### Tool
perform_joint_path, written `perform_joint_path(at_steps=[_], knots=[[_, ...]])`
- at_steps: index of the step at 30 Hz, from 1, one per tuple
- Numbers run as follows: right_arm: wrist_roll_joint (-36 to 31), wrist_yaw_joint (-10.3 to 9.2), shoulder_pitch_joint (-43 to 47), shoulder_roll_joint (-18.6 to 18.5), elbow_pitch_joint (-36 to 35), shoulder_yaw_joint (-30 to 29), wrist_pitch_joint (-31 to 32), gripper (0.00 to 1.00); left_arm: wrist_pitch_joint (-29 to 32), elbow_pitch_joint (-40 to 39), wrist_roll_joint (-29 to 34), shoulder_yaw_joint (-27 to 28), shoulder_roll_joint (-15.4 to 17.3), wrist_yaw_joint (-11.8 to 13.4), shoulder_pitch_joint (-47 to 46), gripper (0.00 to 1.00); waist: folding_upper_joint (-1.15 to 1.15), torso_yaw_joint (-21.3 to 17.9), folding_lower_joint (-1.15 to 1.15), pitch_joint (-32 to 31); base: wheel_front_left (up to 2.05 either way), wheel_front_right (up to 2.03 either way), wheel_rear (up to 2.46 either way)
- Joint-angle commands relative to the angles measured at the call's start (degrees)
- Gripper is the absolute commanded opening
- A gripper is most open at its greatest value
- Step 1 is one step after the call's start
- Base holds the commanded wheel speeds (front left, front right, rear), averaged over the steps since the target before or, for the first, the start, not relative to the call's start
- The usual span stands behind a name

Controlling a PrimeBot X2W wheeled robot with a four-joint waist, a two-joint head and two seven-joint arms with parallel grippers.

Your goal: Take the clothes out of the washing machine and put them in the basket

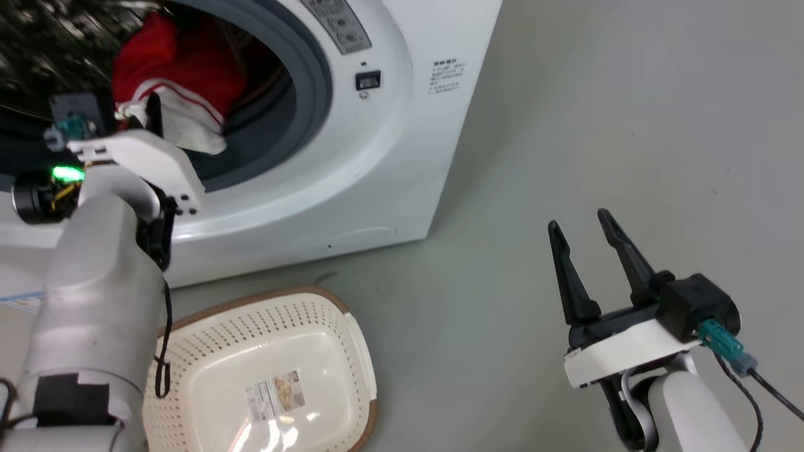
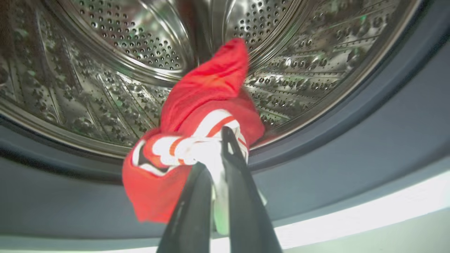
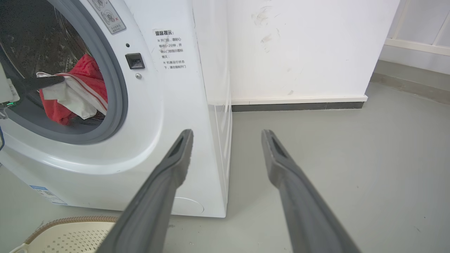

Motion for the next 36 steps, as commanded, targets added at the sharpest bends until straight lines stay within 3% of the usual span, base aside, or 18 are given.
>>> perform_joint_path(at_steps=[1, 6, 20, 30, 36], knots=[[-0.4, -0.04, 1.2, 0.1, 0.4, -0.3, -0.2, 1.00, -1.7, -1.0, -0.4, 0.2, -0.5, -0.4, 1.8, 0.00, 0.00, 1.7, 0.00, -3.3, 0.00, 0.00, 0.00], [-1.0, -0.04, 2.8, 0.1, 0.9, -0.9, -0.1, 1.00, -3.0, -5.3, -1.0, 0.9, -1.2, -0.8, 5.4, 0.00, 0.00, 2.7, 0.00, -6.2, 0.00, 0.00, 0.00], [-1.3, -0.04, 7.4, 0.1, -0.2, -3.1, 1.2, 1.00, -3.0, -37.7, 1.2, 5.4, -5.8, 0.0, 24.5, 0.00, 0.00, 6.0, 0.00, -13.4, 0.00, 0.00, 0.00], [-1.7, -0.04, 9.9, 0.1, -1.7, -4.6, 2.5, 1.00, -3.0, -61.8, 2.6, 3.7, -9.3, 1.2, 36.8, 0.00, 0.00, 10.3, 0.00, -16.2, 0.00, 0.00, 0.00], [-2.3, -0.04, 10.6, 0.1, -2.9, -4.7, 3.4, 1.00, 0.0, -72.5, 2.3, 1.8, -10.2, 2.9, 47.0, 0.00, 0.00, 11.4, 0.00, -16.3, 0.00, 0.00, 0.00]])
